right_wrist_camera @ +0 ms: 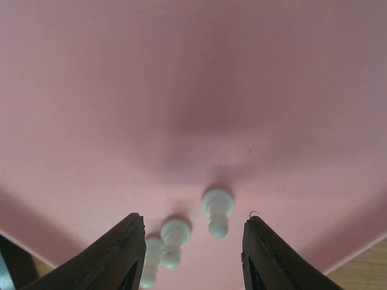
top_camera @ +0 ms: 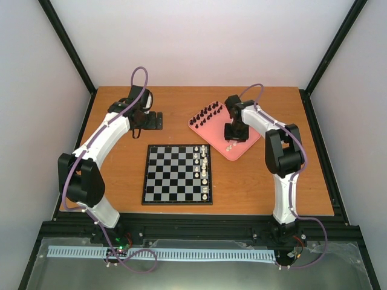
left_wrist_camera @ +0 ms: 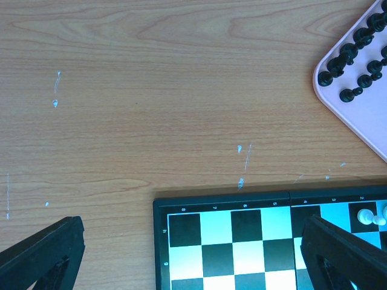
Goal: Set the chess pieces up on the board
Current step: Pick up the chess piece from the storage box.
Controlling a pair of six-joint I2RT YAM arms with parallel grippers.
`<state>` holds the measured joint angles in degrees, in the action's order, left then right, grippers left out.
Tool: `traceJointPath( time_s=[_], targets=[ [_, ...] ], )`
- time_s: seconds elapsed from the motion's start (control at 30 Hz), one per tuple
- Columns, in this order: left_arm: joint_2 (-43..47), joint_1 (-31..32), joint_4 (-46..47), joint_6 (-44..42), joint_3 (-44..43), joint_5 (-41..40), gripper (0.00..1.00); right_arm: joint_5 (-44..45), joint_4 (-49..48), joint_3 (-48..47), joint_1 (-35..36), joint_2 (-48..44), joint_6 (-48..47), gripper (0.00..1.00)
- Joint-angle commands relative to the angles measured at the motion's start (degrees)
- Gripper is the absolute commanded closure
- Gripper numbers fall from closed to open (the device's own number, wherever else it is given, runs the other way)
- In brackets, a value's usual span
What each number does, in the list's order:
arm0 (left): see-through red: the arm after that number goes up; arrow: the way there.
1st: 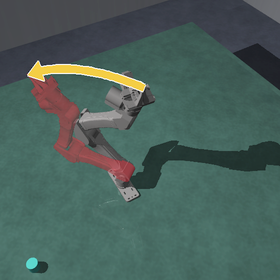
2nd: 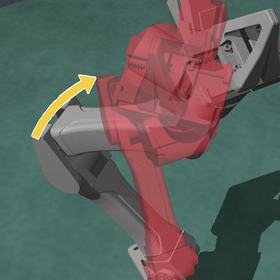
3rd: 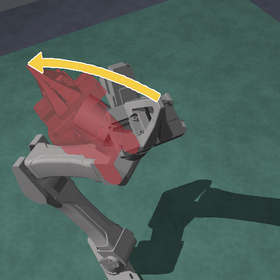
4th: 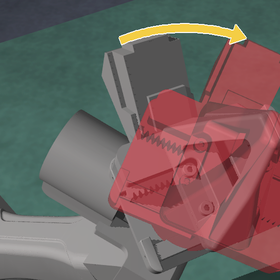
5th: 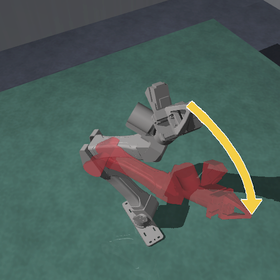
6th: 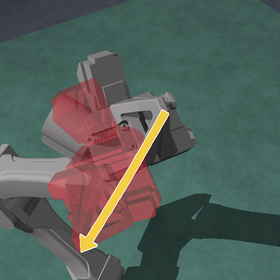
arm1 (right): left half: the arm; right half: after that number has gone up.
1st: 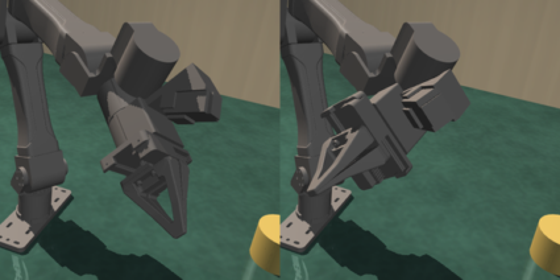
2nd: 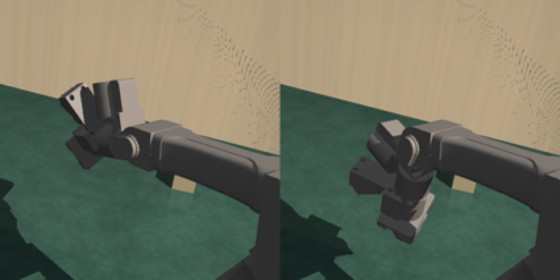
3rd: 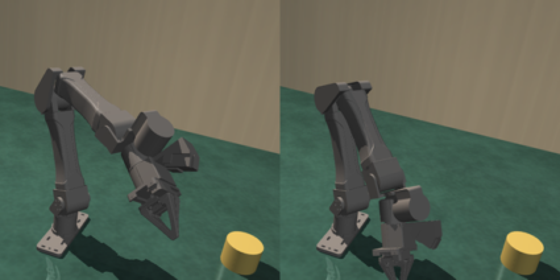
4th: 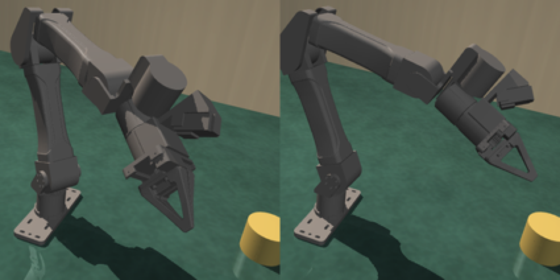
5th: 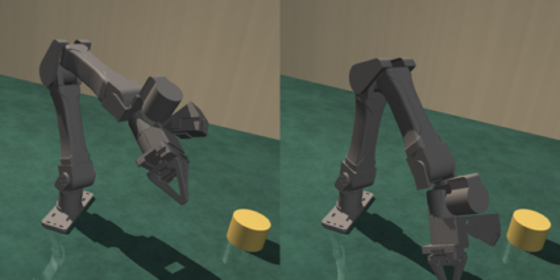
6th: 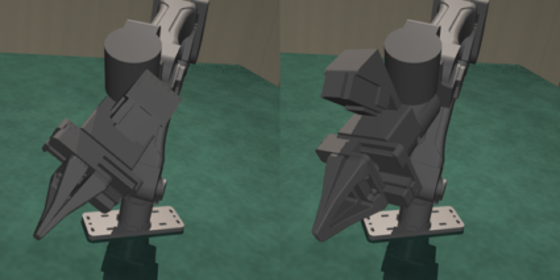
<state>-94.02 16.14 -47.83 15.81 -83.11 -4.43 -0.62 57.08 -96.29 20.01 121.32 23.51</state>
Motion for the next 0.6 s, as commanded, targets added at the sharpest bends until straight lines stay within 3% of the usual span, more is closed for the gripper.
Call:
traceJointPath(
  time_s=[0.0,0.57],
  targets=[
    [-0.29,-0.06,-0.12,-0.78,-1.22,0.31,0.00,-0.17,-1.36,-1.92,-1.37,1.56,1.10,0.49],
    [-1.45,-0.06,0.29,-0.82,-1.27,0.30,0.00,0.05,-1.43,-1.83,-2.51,3.33,1.37,0.61]
  ],
)
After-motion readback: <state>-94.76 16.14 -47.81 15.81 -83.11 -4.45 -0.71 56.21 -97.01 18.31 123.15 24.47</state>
